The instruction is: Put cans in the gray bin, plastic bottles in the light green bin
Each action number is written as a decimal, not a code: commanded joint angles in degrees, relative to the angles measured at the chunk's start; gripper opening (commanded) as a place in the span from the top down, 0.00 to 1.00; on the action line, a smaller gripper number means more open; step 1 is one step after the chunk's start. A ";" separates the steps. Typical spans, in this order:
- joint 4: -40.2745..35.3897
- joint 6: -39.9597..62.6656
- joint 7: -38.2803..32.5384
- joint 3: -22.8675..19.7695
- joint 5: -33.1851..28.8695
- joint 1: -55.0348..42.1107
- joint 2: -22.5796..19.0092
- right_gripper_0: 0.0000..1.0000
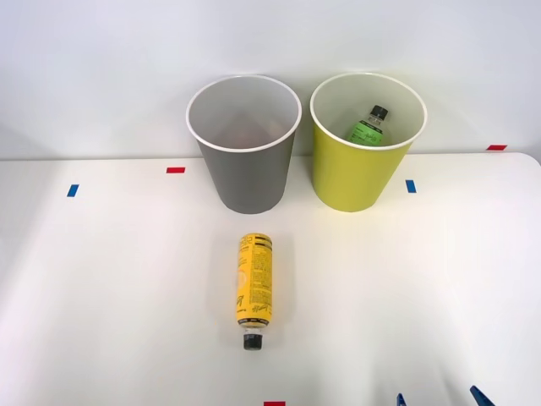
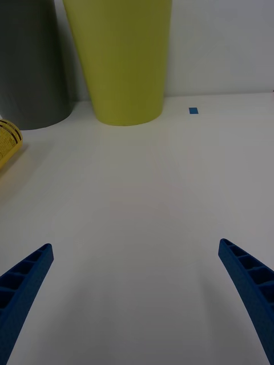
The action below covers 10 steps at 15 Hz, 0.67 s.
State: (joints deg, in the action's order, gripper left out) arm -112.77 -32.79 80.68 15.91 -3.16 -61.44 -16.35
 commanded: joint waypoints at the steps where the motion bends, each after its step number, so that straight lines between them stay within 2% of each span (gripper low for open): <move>1: 0.00 0.00 0.00 0.00 0.00 0.00 0.00 0.00; 10: 0.00 0.00 0.00 0.00 0.00 0.00 0.00 0.00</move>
State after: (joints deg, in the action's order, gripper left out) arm -112.77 -32.79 80.68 15.91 -3.16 -61.44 -16.35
